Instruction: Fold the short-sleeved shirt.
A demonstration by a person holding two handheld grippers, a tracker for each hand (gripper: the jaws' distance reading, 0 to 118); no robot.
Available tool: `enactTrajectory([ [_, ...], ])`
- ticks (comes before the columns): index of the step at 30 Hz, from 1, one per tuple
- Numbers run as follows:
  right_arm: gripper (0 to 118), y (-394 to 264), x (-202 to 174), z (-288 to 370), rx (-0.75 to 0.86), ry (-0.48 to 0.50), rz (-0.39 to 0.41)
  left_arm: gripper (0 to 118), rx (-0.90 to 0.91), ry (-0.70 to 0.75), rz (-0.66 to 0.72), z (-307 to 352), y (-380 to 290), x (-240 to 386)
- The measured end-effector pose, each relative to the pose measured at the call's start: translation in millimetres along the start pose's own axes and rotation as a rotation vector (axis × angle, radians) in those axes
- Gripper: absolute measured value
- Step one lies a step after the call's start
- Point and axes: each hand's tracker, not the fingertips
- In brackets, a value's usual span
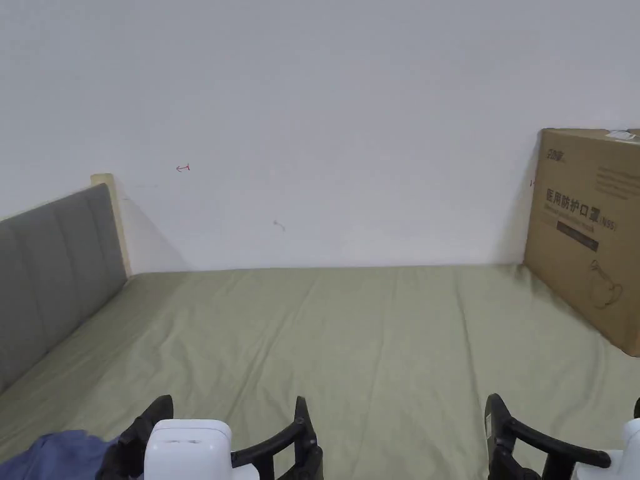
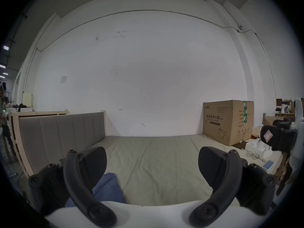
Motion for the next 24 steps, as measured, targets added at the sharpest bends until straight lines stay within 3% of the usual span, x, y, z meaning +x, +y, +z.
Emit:
enactTrajectory([
  [1, 118, 1, 2, -1, -0.006, -0.016, -0.037, 113, 0.004, 0.013, -0.048, -1, 2, 2],
  [2, 118, 3, 8, -2, -0.03, -0.062, -0.163, 113, 0.034, 0.042, -0.159, -1, 6, 7],
  [3, 118, 4, 19, -4, -0.064, -0.107, -0.376, 113, 0.064, 0.082, -0.302, -2, 7, 17],
  [4, 118, -5, 33, -5, -0.11, -0.13, -0.699, 113, 0.096, 0.122, -0.501, -4, 7, 29],
  [5, 118, -17, 56, -9, -0.15, -0.13, -0.956, 113, 0.114, 0.141, -0.668, -7, 3, 37],
  [6, 118, -31, 74, -13, -0.21, -0.146, -1.253, 113, 0.111, 0.115, -0.9, -11, -4, 46],
  [8, 118, -67, 95, -18, -0.405, -0.262, -1.702, 113, 0.079, 0.092, -1.421, -17, -30, 54],
  [9, 118, -70, 97, -17, -0.422, -0.279, -1.685, 113, 0.115, 0.137, -1.666, -17, -41, 55],
  [10, 118, -109, 102, -11, -0.496, -0.301, -1.928, 113, 0.15, 0.116, -1.813, -16, -49, 47],
  [11, 118, -121, 105, -8, -0.511, -0.311, -2.04, 113, 0.108, 0.063, -1.811, -15, -48, 42],
  [13, 118, -131, 109, -7, -0.464, -0.337, -2.097, 113, 0.035, -0.02, -1.613, -17, -38, 37],
  [15, 118, -120, 104, -9, -0.408, -0.355, -1.947, 113, 0.016, -0.01, -1.463, -20, -26, 38],
  [16, 118, -116, 105, -11, -0.392, -0.355, -1.913, 113, 0.025, -0.005, -1.433, -20, -23, 38],
  [18, 118, -88, 109, -18, -0.315, -0.279, -1.746, 113, 0.051, 0.004, -1.308, -23, -17, 35],
  [20, 118, -63, 107, -18, -0.192, -0.248, -1.589, 113, 0.003, -0.078, -0.974, -24, 4, 31],
  [22, 118, -40, 105, -19, -0.126, -0.131, -1.429, 113, -0.076, -0.179, -0.51, -26, 26, 13],
  [24, 118, -18, 94, -20, -0.078, -0.045, -1.18, 113, -0.041, -0.167, -0.219, -26, 31, -8],
])
